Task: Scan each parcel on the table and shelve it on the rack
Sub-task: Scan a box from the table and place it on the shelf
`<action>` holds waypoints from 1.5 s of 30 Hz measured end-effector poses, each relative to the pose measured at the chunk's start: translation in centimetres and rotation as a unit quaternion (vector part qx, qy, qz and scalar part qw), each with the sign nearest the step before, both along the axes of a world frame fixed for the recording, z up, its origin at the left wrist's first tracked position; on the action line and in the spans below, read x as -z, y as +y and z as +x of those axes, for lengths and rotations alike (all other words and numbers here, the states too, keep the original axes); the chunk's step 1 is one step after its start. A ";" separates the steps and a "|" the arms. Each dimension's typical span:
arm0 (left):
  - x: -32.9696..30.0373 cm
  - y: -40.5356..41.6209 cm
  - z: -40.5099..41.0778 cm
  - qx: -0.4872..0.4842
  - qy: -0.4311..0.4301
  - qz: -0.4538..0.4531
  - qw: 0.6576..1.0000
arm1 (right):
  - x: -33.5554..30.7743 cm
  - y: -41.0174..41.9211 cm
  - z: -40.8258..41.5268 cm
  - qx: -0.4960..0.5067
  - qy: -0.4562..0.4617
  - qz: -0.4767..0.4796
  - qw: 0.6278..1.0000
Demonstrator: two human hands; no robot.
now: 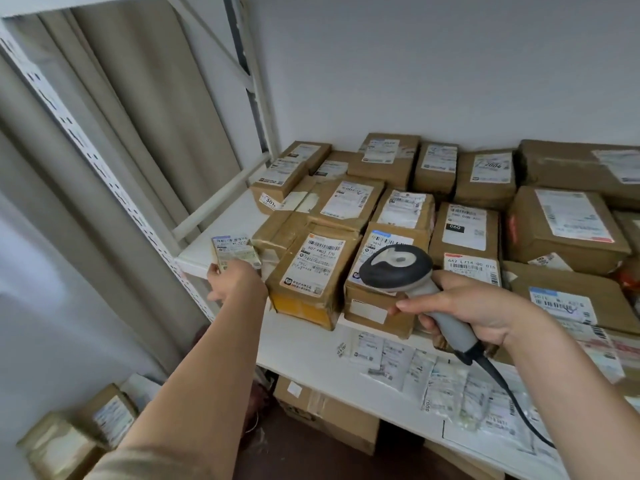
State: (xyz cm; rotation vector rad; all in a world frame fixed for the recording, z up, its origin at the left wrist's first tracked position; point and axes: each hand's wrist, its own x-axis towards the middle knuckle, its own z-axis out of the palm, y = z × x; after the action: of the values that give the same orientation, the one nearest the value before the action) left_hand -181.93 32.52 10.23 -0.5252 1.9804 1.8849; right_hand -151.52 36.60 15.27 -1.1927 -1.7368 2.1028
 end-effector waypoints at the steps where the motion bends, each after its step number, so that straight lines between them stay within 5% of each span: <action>1: 0.0 0.3 -0.2 -0.011 0.011 -0.014 1.000 | 0.1 0.1 0.0 0.004 -0.002 0.001 1.000; 6: 1.2 0.6 -1.7 0.015 0.012 -0.007 1.000 | 0.2 0.5 0.3 0.006 -0.006 0.021 1.000; 10: 1.7 0.8 -3.5 0.006 0.008 -0.089 0.996 | 0.1 1.0 0.6 0.008 0.007 0.028 1.000; 15: 2.7 0.6 -4.3 0.147 0.069 -0.154 0.975 | 0.3 1.6 0.7 0.019 0.003 0.030 0.999; 21: 1.9 3.0 -4.5 0.072 0.094 -0.162 0.980 | 0.1 2.0 0.8 0.042 0.000 0.034 0.999; 29: 4.1 5.5 -5.2 0.172 0.079 -0.111 0.976 | -0.3 2.0 0.9 0.055 -0.010 0.020 0.998; 35: 2.0 6.6 -6.1 0.060 0.149 -0.177 0.971 | -1.0 1.5 1.6 0.081 -0.015 0.023 0.996; 41: -2.4 9.0 -1.7 0.093 0.282 -0.083 0.951 | -1.3 0.2 3.0 0.128 0.011 0.020 0.991; 45: -4.7 10.3 4.1 0.167 0.282 -0.001 0.945 | -1.6 -1.0 5.1 0.150 0.027 0.027 0.988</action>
State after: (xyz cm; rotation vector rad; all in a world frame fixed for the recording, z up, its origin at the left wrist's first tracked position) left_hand -177.80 42.82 14.93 0.3859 2.2198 1.9468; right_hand -146.44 35.62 16.88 -1.2773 -1.4741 1.8832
